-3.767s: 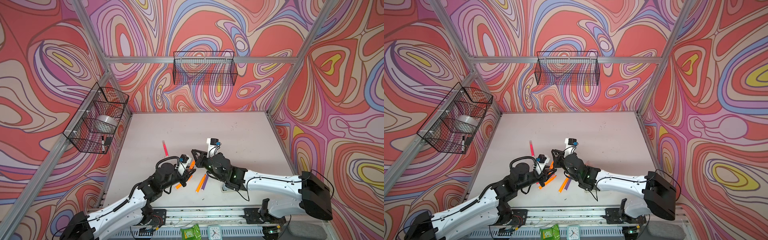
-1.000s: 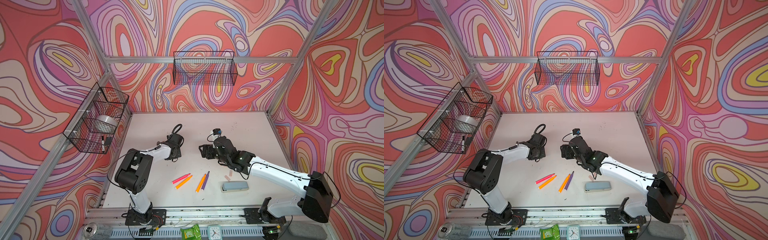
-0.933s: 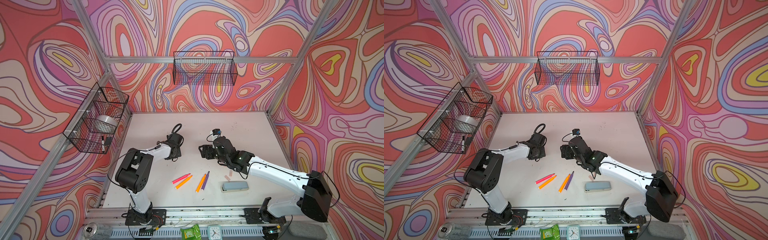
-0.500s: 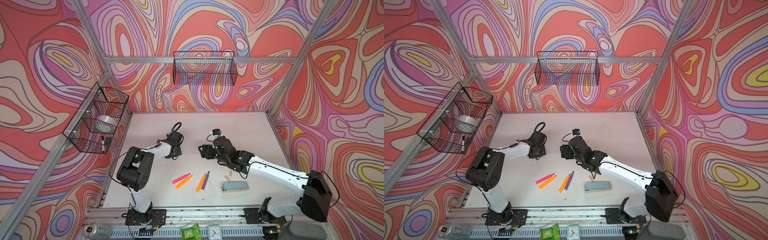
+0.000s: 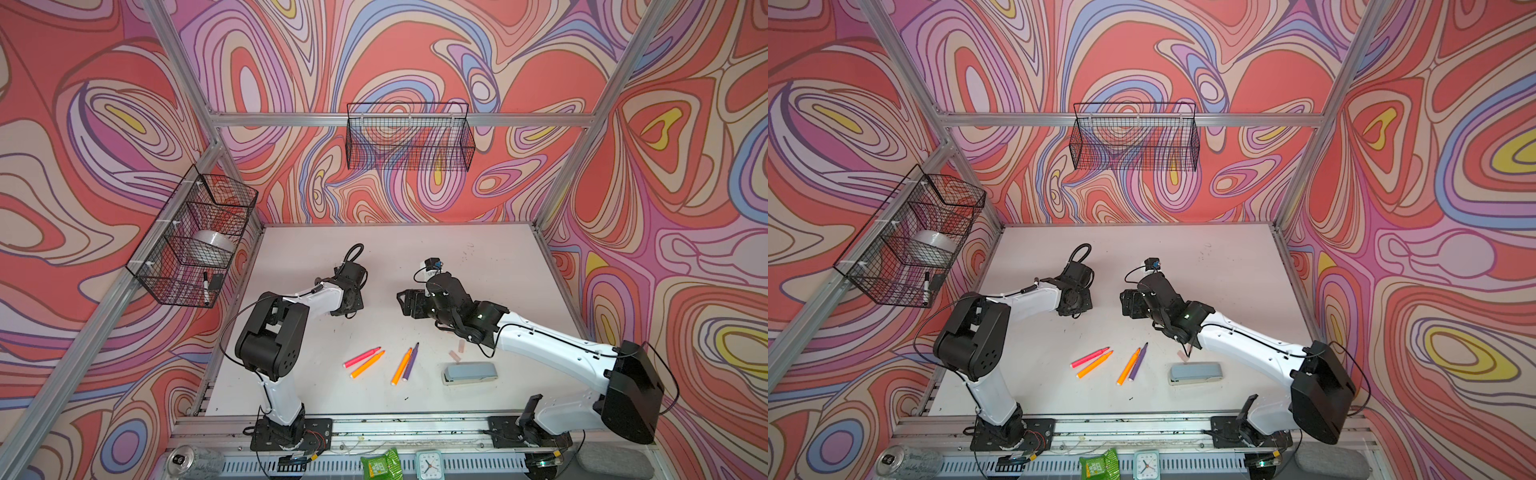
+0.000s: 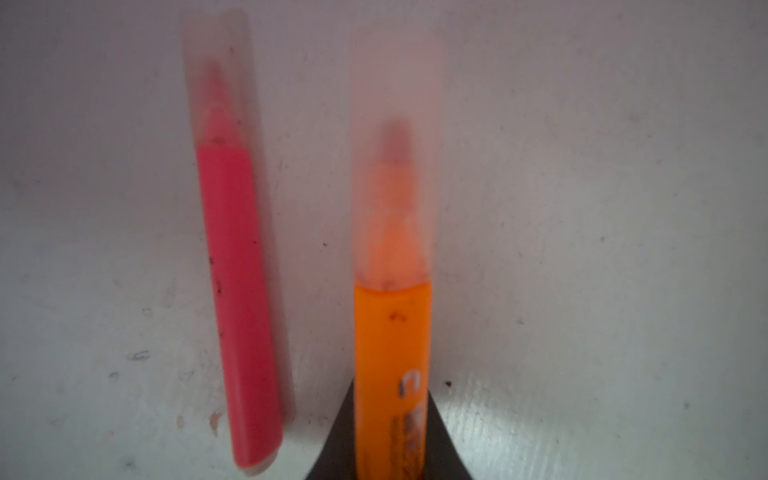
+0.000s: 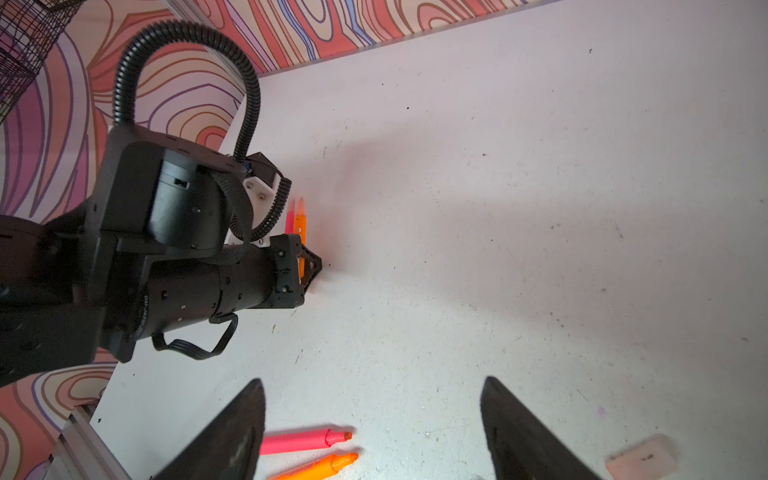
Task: Insert the pens into the pen caps
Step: 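Lower the capped orange highlighter beside the capped pink highlighter with the left gripper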
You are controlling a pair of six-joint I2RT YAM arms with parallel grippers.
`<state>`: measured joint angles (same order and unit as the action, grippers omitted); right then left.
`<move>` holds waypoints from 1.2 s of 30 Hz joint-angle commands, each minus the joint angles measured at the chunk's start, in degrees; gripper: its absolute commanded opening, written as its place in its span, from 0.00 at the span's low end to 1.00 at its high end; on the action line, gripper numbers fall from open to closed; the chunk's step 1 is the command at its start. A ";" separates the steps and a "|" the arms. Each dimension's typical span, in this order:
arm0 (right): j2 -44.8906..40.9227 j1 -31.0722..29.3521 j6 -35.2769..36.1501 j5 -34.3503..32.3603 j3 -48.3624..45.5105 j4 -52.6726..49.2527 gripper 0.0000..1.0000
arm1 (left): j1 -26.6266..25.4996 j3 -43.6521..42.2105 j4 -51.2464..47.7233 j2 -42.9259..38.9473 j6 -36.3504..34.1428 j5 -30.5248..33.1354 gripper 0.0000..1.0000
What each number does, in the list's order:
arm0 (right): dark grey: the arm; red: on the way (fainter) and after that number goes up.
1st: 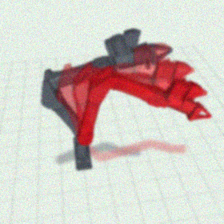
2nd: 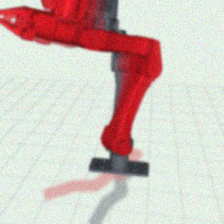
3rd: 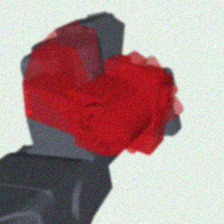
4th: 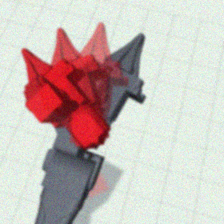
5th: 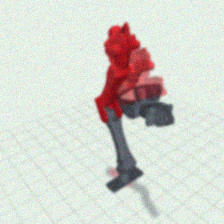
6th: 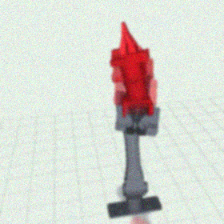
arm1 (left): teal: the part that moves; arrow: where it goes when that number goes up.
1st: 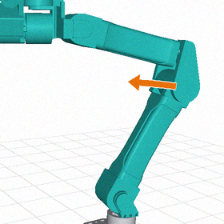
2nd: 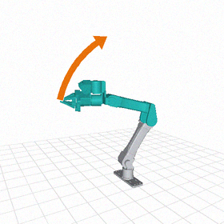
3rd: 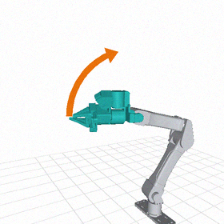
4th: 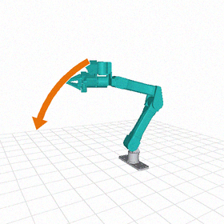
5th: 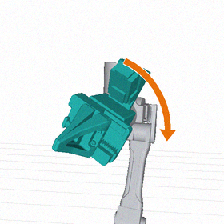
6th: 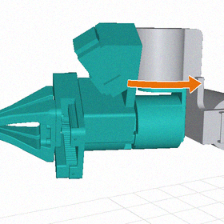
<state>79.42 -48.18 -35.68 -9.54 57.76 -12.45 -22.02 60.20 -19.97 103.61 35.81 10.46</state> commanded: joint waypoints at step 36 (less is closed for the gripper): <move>-0.48 0.48 -2.19 2.07 -0.69 0.31 0.83 | 5.17 6.76 -5.25 6.43 -4.54 -2.51 0.17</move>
<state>79.40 -48.01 -37.21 -7.84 57.76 -12.45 -17.56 66.15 -21.34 107.79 31.70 8.95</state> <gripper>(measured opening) 0.830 0.155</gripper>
